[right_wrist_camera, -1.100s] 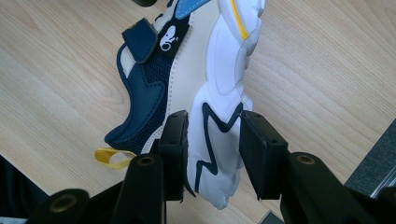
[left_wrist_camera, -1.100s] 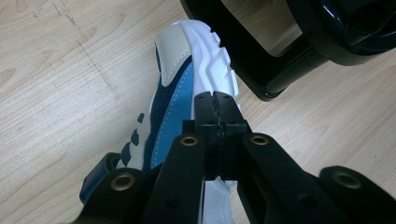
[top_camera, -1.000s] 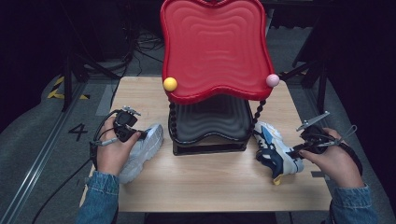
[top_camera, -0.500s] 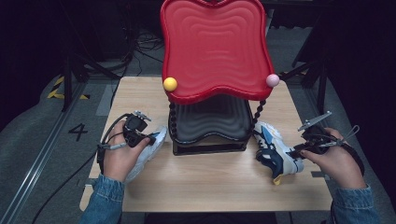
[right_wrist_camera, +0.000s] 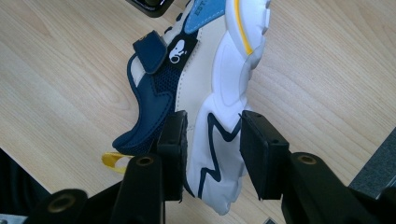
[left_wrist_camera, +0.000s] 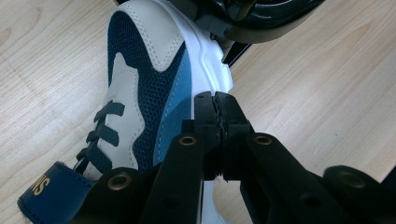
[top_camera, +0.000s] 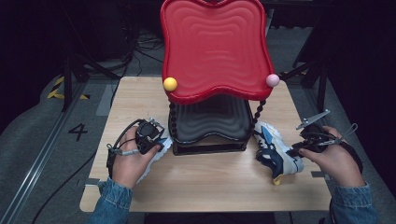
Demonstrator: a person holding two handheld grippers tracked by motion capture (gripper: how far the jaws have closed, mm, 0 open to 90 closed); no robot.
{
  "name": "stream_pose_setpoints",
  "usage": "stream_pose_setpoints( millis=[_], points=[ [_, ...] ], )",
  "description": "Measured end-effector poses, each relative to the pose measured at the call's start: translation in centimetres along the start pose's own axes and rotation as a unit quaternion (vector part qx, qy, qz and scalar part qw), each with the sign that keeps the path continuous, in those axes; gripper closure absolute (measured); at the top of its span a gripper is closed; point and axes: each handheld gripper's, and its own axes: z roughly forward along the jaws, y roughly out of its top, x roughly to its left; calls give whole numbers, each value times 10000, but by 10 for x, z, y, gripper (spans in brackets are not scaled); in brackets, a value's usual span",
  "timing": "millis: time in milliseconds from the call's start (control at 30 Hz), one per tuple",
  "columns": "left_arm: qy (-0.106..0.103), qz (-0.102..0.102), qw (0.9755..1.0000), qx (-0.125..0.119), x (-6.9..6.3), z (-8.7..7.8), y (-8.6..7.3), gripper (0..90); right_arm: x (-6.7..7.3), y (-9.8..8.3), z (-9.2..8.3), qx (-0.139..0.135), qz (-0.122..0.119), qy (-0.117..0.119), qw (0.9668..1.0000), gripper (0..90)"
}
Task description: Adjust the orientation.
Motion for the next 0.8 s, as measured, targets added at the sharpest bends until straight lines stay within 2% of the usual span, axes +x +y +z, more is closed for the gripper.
stream_pose_setpoints(
  millis=[100, 267, 300, 333, 467, 533, 600, 667, 700, 733, 767, 800],
  points=[
    [27, 6, 10000, 57, -3, 1, -1, 886, 0, 1, 0, -4, -11, -3, 10000, 630],
    [-236, -20, 9990, 379, -6, 21, -3, 897, 1, 4, 0, -38, -75, 33, 10000, 627],
    [-236, -20, 9990, 379, -6, 21, -3, 898, 1, 4, 0, -38, -75, 33, 10000, 627],
    [-127, 54, 9985, 535, -9, 29, -1, 898, 1, 4, 0, -49, -81, 43, 9999, 625],
    [-64, 132, 9978, 643, -15, 36, 2, 868, 1, 5, 1, -45, -107, 63, 9999, 623],
    [-208, 163, 9978, 601, -16, 34, 3, 839, 1, 5, 1, -45, -120, 66, 9999, 621],
    [-248, 199, 9984, 469, -15, 26, 3, 829, 1, 5, 1, -53, -128, 71, 9999, 620],
    [-288, 194, 9984, 436, -15, 22, 3, 809, 1, 5, 1, -50, -123, 54, 9999, 617],
    [-261, 239, 9988, 347, -15, 15, 3, 809, 1, 5, 1, -50, -123, 54, 9999, 617],
    [-177, 262, 9992, 231, -14, 4, 2, 770, 0, 5, 1, -43, -115, 57, 9999, 615],
    [-361, 227, 9990, 135, -14, 1, 1, 762, 0, 5, 1, -42, -112, 61, 9999, 615],
    [-361, 227, 9990, 135, -14, 1, 1, 735, 0, 5, 1, -42, -112, 61, 9999, 615]
  ],
)
